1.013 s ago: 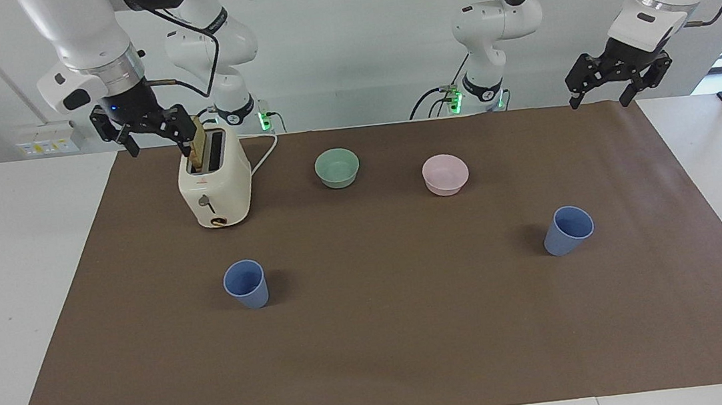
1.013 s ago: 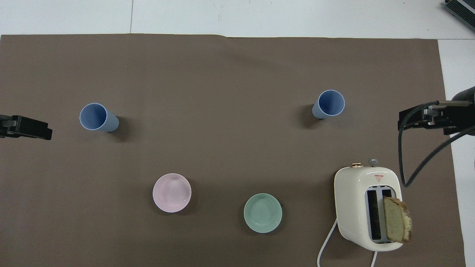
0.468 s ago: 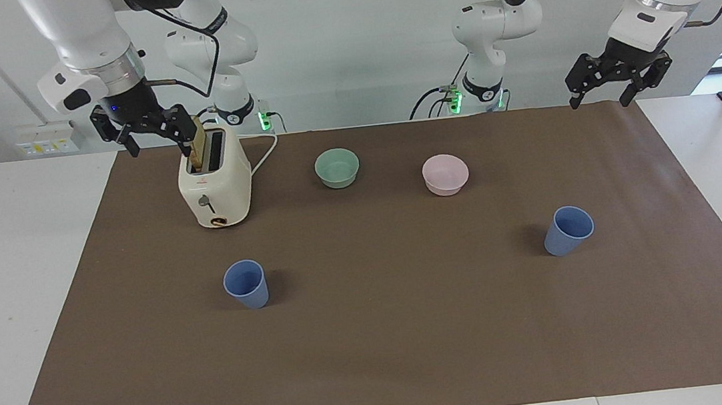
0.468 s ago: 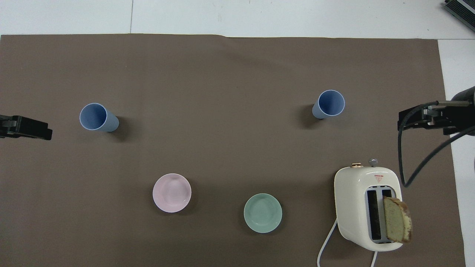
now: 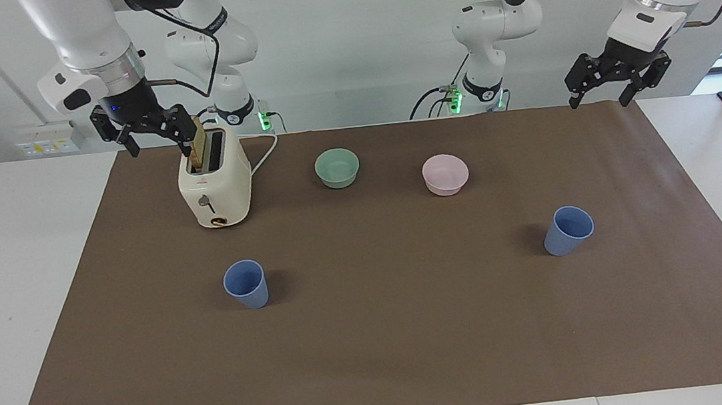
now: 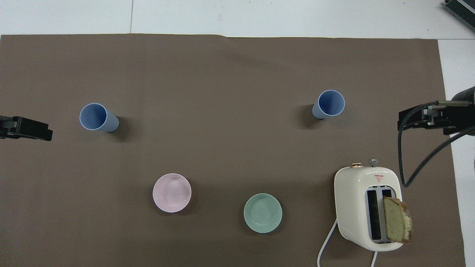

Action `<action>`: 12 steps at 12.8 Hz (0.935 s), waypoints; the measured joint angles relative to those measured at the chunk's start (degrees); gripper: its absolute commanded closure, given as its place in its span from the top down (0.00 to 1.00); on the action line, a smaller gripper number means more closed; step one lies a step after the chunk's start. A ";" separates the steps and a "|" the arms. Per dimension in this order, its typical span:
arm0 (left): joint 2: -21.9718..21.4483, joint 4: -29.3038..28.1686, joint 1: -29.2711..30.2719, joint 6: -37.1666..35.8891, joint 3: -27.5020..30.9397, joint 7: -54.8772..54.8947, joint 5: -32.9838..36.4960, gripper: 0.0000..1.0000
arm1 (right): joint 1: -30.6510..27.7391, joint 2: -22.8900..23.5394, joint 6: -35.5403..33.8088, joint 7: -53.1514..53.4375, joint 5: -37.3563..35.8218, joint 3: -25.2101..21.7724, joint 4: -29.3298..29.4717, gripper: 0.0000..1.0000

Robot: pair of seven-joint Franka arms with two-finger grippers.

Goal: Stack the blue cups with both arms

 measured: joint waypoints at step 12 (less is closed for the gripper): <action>-0.03 -0.25 0.20 1.32 0.64 0.02 0.00 1.00 | -0.04 0.00 0.00 0.00 0.00 -0.07 0.00 1.00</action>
